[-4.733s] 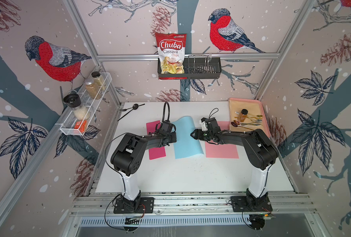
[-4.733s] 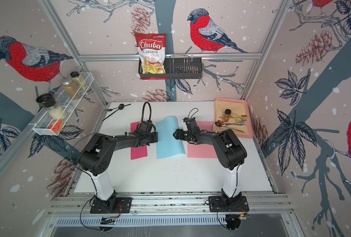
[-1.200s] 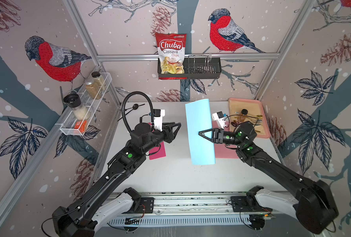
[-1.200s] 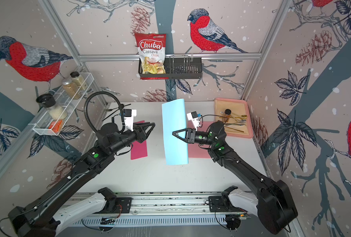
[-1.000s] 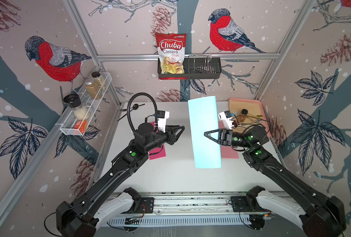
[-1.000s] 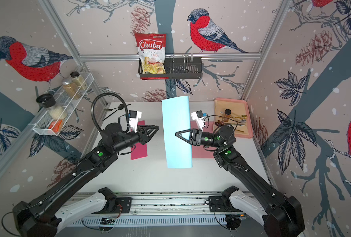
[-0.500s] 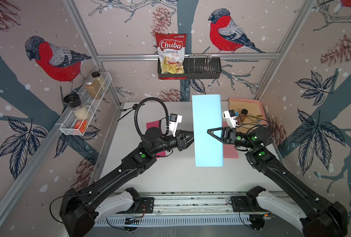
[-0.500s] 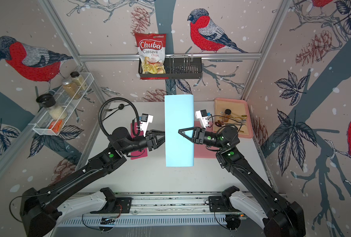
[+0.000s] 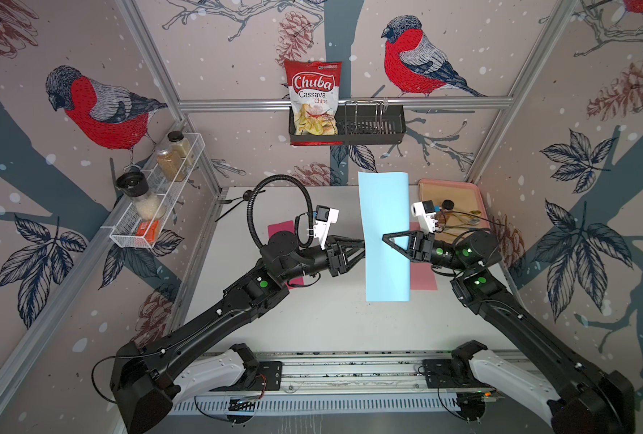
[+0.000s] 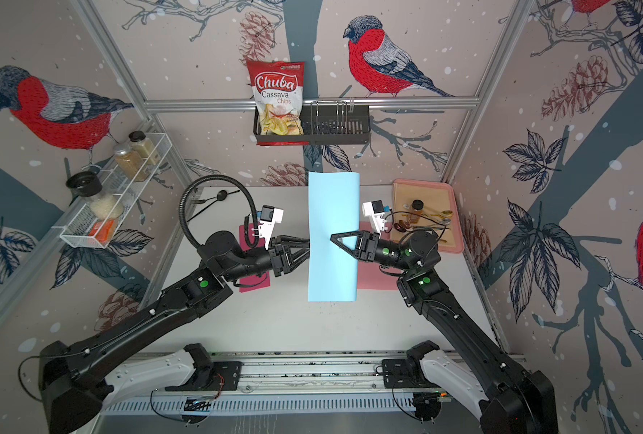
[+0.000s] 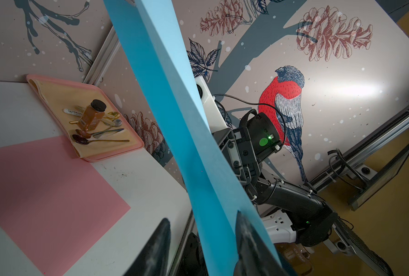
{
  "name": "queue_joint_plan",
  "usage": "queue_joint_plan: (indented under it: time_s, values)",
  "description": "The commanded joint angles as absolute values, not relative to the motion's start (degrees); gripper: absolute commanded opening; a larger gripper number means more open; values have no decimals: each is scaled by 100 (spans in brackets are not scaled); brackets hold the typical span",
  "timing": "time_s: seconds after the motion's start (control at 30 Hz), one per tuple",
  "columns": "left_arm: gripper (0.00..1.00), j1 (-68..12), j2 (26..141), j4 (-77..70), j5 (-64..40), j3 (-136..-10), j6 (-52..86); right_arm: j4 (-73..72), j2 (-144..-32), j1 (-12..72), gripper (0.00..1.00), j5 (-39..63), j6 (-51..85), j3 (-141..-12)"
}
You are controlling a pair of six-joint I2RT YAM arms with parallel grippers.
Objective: Fold the rectangular paper in half along the long edge
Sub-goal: Fold the paper.
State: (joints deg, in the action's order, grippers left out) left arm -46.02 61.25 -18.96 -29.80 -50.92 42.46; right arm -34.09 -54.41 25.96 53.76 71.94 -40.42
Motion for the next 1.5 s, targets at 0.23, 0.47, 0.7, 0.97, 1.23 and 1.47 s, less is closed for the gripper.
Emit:
queue_joint_plan:
  time_s: [0.23, 0.47, 0.7, 0.97, 1.23, 1.47]
  values:
    - [47, -4828, 6431, -2079, -2963, -5242, 4184, -3624, -5471, 2614, 25, 5371, 7132, -4192]
    - [37, -4913, 6561, -2157, -2989, -5282, 4211, -3790, -5563, 2624, 26, 5307, 7111, -4118]
    - [22, -4922, 6594, -2313, -3005, -5171, 4314, -4189, -5658, 2636, 26, 5179, 7253, -4009]
    - [9, -4922, 6528, -2360, -2929, -5089, 4346, -4320, -5686, 2620, 27, 5133, 7299, -3931]
    - [0, -4922, 6485, -2294, -2853, -5095, 4310, -4504, -5703, 2616, 28, 5078, 7382, -3832]
    - [0, -4922, 6394, -2190, -2724, -5067, 4230, -4529, -5674, 2569, 37, 5080, 7393, -3823]
